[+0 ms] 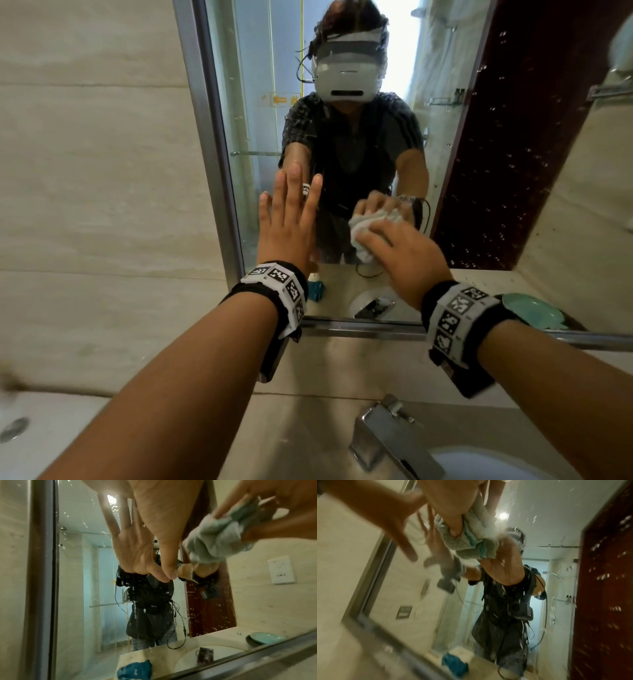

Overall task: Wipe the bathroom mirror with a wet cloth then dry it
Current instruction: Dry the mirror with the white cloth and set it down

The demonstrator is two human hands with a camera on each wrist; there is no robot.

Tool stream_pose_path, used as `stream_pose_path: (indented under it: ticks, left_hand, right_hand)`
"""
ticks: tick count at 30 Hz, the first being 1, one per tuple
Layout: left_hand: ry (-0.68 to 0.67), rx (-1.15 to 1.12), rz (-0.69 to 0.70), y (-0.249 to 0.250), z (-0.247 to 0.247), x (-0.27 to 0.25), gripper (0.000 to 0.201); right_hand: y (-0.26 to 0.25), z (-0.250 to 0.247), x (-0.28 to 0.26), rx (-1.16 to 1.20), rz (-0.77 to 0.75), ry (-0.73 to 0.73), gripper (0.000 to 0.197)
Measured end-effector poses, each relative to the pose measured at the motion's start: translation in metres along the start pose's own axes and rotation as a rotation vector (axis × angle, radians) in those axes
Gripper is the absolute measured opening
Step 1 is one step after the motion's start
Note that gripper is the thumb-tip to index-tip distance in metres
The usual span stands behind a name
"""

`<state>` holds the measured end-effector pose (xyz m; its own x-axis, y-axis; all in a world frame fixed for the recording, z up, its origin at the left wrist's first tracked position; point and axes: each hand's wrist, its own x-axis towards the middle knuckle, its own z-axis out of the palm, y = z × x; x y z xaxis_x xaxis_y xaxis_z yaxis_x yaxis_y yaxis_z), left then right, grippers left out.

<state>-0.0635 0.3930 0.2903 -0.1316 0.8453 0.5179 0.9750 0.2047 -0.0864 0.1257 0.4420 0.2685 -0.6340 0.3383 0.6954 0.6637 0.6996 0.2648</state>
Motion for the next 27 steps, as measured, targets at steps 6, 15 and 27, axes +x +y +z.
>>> stream_pose_path:
  ticks: [6, 15, 27]
  left_hand:
    - [-0.039, -0.009, 0.033, 0.013, 0.021, -0.026, 0.132]
    - [-0.093, -0.023, -0.018, 0.023, 0.053, -0.026, 0.131]
    - [-0.002, -0.057, 0.029, 0.02, 0.065, -0.029, 0.131]
  right_hand:
    - [0.016, -0.006, 0.012, -0.014, 0.108, 0.209, 0.059]
    - [0.009, 0.049, -0.05, -0.099, -0.15, 0.045, 0.041]
    - [0.02, 0.033, -0.038, -0.097, 0.056, 0.257, 0.047]
